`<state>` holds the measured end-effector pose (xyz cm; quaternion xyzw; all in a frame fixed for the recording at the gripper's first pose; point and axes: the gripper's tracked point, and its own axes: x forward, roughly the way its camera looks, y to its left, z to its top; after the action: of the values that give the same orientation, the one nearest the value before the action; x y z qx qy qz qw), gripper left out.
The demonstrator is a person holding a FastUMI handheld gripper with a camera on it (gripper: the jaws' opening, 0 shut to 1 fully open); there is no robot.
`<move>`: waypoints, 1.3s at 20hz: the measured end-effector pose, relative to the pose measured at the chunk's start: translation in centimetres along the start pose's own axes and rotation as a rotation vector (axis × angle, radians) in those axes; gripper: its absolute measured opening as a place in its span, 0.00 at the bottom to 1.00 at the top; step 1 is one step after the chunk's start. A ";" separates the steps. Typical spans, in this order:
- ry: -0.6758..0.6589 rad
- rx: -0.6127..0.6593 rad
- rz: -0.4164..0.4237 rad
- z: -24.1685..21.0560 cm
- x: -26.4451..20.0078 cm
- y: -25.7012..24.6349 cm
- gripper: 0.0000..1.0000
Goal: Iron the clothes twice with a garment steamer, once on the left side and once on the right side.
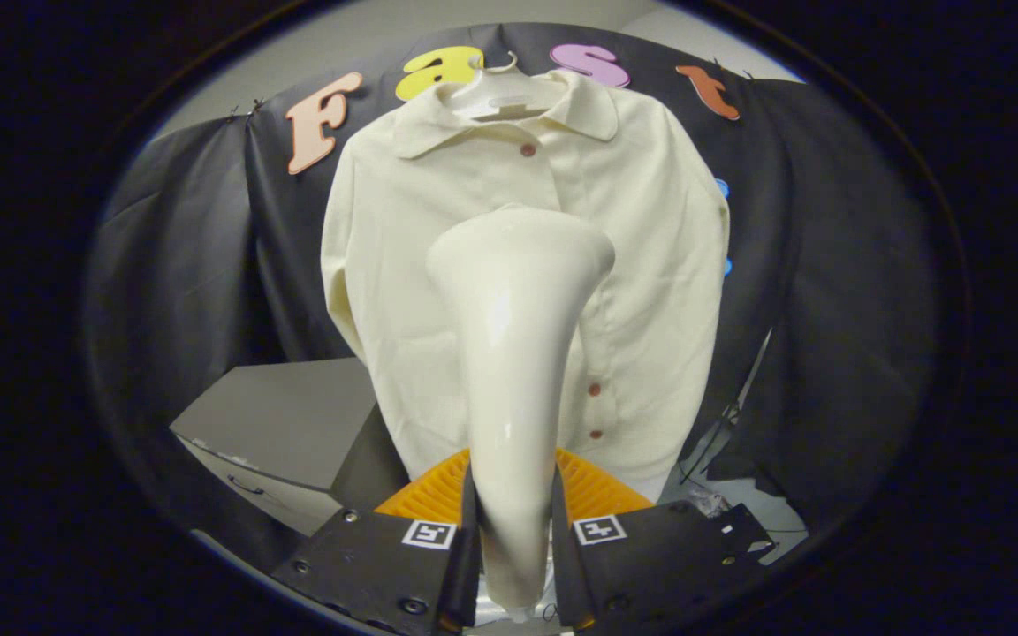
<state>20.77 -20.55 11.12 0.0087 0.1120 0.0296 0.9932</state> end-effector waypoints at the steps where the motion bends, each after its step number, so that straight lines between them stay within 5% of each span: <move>1: -0.013 0.005 -0.005 1.0 -0.1 -0.9 0.34; 12: -0.126 0.038 -0.135 11.9 4.5 -10.6 0.34; 26: -0.041 0.130 -0.126 5.8 7.5 -12.6 0.34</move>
<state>30.03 -32.70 14.78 0.0667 0.0934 -0.0403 0.9926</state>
